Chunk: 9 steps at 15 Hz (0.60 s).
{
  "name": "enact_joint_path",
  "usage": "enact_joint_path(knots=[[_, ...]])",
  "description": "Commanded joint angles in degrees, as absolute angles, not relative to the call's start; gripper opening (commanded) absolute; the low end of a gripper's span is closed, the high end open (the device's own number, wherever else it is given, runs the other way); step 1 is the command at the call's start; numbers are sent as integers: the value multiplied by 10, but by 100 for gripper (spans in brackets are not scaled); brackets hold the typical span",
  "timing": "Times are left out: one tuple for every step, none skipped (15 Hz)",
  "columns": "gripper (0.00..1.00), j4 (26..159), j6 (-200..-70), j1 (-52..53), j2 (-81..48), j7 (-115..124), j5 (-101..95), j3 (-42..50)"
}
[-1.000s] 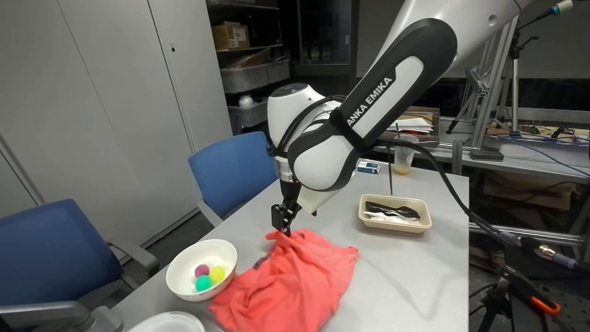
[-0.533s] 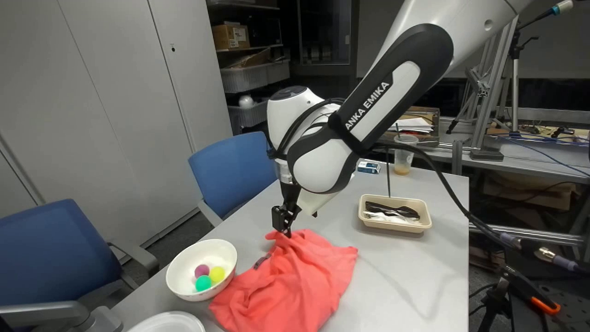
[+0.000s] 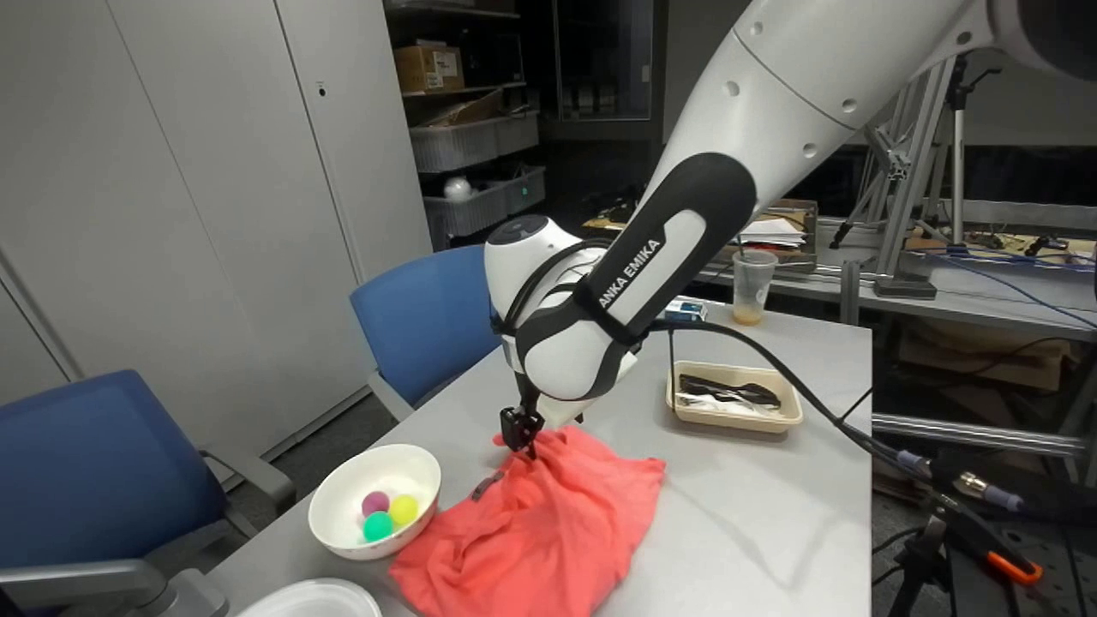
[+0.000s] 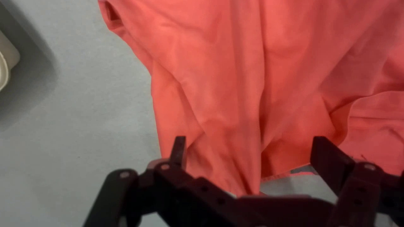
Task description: Unfold the sweatshirt
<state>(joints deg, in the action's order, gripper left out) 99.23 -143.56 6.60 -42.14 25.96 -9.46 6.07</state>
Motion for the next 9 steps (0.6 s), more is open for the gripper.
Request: enact_joint_path(knots=[[100, 886, -1429, 81, -498, 269, -80, 78], [100, 864, -1430, 83, -513, 271, -82, 83], [100, 841, -1429, 85, -529, 272, -84, 88], [100, 819, -1426, 83, -544, 272, -82, 91], [98, 800, -1426, 83, -558, 273, -83, 96], [98, 784, -1424, 82, -571, 273, -83, 100], [96, 770, -1422, 81, -582, 272, -82, 103], [72, 760, -1423, 79, -591, 272, -82, 107], [71, 752, -1422, 77, -599, 270, -81, 108]])
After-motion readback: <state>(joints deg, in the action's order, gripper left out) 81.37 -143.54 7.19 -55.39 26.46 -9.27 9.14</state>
